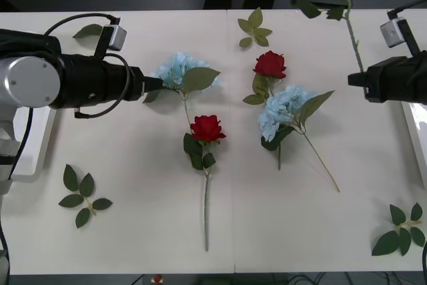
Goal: Place the red flowers into the right box and the blue flowers into the left box. If a person shows an open palm, hand one flower to the person first, then continue sorting.
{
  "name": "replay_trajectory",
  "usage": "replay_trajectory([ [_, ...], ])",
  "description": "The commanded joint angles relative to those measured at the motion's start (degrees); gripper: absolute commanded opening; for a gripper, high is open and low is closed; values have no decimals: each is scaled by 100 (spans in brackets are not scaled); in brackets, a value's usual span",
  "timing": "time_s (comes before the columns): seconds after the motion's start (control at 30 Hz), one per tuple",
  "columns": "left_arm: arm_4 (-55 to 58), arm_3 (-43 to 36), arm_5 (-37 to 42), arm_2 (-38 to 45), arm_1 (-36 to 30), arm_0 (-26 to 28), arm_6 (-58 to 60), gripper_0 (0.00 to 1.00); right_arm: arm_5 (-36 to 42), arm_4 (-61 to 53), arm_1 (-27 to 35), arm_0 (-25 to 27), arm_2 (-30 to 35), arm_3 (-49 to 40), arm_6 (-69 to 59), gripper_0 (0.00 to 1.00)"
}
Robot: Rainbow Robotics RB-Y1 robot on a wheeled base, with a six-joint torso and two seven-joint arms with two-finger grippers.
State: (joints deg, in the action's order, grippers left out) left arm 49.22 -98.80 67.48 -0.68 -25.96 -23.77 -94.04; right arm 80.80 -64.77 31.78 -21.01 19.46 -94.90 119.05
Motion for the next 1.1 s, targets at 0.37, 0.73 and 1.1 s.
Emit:
replay_trajectory([
  [0.37, -3129, -755, 942, -1066, 733, -383, 3304, 100, 32, 1011, 1498, 308, 348, -134, -409, 0],
  [0.73, -4386, 71, 125, -2296, 856, -550, 4315, 100, -65, 2320, 1981, 317, 357, 297, -400, 0],
  [1.1, -4606, 1398, -728, -2613, 1172, -1086, 4280, 100, -214, 2391, 2614, 563, 357, 1009, -198, 0],
])
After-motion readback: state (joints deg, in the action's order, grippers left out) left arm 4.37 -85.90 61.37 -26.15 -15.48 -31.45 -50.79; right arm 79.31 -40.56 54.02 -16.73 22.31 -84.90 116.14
